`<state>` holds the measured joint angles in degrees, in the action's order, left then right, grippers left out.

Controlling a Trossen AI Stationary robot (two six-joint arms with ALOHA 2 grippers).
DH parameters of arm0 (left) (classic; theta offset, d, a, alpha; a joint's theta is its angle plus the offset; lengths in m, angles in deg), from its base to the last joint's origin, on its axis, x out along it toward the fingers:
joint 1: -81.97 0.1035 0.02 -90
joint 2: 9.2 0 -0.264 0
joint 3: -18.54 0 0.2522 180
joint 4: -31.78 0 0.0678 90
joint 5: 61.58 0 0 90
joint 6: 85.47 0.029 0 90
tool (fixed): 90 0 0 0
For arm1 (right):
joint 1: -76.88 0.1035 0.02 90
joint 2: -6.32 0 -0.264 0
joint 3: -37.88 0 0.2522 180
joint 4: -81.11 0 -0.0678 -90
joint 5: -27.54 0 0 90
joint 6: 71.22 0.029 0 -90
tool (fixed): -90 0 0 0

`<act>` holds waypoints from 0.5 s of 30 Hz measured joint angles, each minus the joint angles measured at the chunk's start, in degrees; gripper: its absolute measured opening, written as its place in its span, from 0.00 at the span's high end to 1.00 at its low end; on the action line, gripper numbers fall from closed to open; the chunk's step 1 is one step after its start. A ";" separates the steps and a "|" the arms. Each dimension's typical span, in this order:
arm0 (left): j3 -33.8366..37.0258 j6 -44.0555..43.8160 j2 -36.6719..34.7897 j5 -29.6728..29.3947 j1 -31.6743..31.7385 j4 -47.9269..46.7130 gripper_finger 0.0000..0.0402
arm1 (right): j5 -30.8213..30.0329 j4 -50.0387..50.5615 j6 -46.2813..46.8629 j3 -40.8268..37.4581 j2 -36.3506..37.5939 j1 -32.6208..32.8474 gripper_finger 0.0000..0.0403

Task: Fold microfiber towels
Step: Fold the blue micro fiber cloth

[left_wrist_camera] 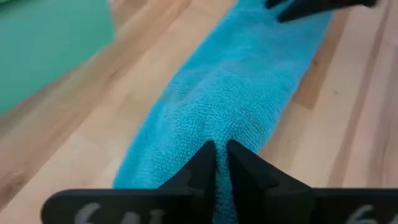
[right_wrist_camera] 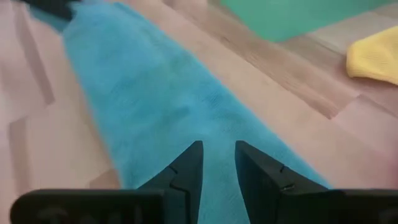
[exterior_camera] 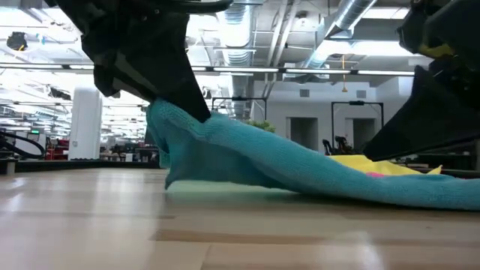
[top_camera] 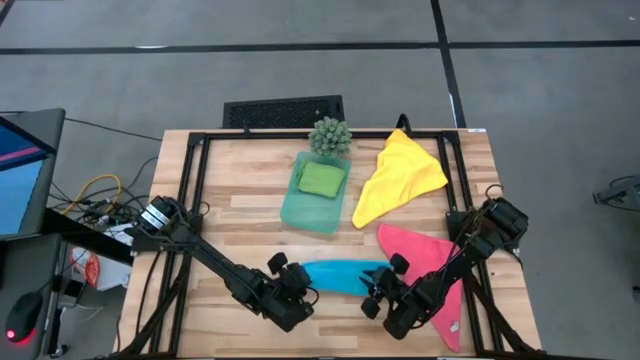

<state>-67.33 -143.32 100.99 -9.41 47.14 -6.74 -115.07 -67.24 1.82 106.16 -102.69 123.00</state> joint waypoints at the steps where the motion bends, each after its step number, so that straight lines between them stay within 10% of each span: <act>1: -0.03 0.55 0.38 0.89 0.00 0.43 0.93 | 0.02 0.15 0.00 0.00 0.00 -0.22 0.71; 15: -0.36 4.84 5.88 16.65 -1.03 1.01 0.71 | 2.53 0.43 1.37 -2.39 -0.04 -0.14 0.71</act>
<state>-67.68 -138.48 106.87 7.24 46.11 -5.73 -112.54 -66.81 3.19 103.78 -102.73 122.86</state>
